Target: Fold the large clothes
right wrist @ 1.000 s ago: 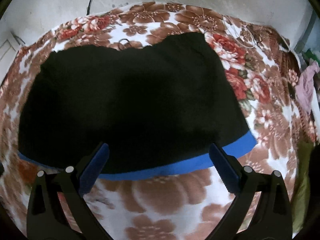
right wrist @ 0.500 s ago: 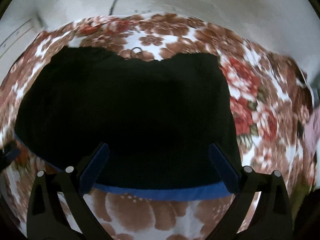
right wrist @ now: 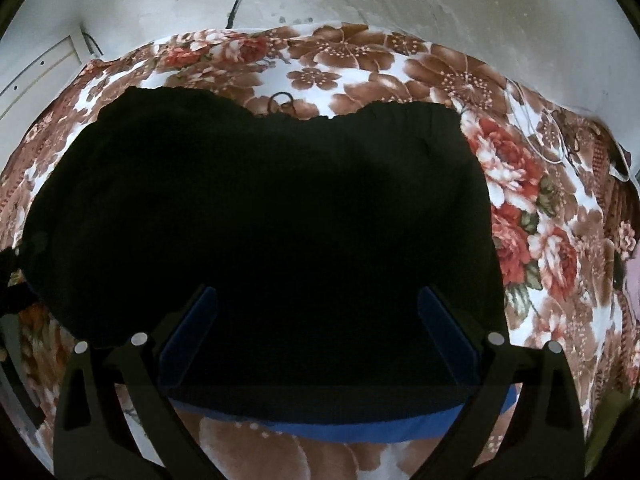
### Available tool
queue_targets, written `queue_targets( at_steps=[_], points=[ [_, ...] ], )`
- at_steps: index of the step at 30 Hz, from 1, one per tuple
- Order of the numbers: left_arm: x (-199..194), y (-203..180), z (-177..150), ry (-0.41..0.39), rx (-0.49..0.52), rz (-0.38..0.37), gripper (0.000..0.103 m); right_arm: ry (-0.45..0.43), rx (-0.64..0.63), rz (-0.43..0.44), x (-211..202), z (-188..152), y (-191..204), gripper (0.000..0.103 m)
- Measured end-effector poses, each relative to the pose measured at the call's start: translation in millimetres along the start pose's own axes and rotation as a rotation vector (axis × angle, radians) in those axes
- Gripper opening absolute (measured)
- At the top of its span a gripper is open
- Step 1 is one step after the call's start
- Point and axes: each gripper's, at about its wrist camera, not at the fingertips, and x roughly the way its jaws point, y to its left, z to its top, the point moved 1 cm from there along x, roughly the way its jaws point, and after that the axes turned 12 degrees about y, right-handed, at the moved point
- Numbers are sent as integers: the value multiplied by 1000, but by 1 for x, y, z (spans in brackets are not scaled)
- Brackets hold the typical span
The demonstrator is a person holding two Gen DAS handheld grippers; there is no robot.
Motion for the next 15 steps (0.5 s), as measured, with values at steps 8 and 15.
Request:
queue_targets(
  at_steps=[8, 15],
  points=[
    [16, 4, 1, -18, -72, -9, 85, -4, -5, -54, 1, -7, -4, 98],
    [-7, -51, 4, -13, 137, 104, 26, -87, -69, -92, -5, 1, 30, 98]
  ],
)
